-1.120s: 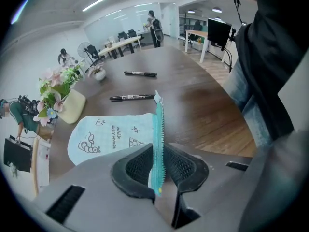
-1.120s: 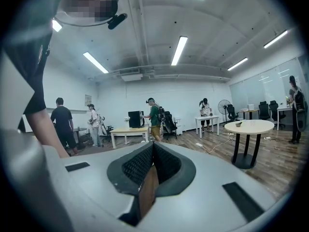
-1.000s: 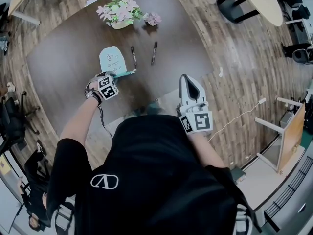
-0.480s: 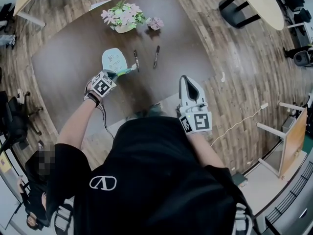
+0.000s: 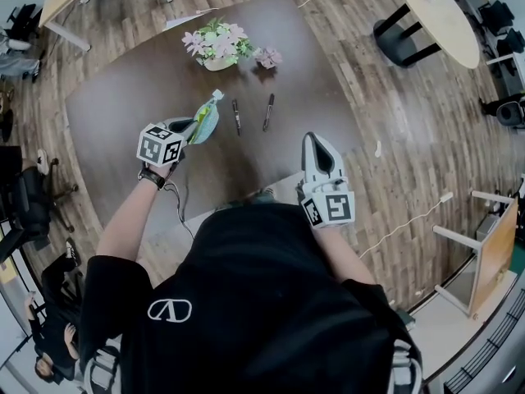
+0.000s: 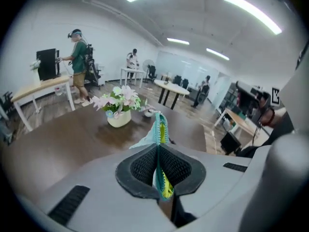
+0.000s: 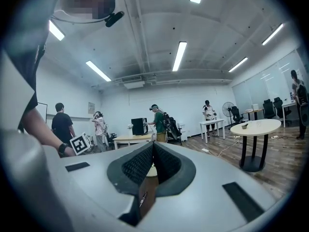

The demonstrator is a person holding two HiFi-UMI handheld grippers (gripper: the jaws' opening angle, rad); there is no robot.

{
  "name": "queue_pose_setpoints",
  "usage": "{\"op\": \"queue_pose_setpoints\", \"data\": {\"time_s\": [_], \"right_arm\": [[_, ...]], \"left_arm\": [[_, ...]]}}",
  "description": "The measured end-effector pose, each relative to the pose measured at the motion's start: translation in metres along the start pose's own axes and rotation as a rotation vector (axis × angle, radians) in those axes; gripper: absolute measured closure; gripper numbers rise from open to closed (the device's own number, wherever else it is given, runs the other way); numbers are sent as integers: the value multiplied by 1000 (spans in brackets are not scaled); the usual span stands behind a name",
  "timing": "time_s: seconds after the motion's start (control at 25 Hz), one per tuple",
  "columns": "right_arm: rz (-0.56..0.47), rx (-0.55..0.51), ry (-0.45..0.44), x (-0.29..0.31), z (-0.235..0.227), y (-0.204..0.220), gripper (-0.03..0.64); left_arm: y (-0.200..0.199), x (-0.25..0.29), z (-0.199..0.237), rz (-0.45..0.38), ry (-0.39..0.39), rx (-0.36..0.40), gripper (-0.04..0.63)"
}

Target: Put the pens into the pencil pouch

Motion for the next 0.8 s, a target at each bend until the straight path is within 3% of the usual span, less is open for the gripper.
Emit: {"op": "queue_pose_setpoints", "data": {"time_s": [0.16,0.36,0.56,0.8], "right_arm": [[-8,4,-6,3,-3,-2,618],[-16,3,-14,8,-7,-3,618],[-23,-3,-22,12,-8,-6,618],[-26,-7,-39,16,-7,-8,618]], "left_arm": [[-26,-31,-12,-161,37,-222,583],[-53,-68,-33,-356,40,-388,583],[-64,-93,-50,-491,-21,-426,583],[-72,-100,-68,-530,-25,-427,583]]}}
Point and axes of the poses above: the fingertips, and each gripper's own axes: x forward along the fingers, z to its left, y out of its underside, the point moved 4 cm from there along -x, backward along the fingers, and after that the axes turned 11 degrees about -y, right-handed, at the moved point
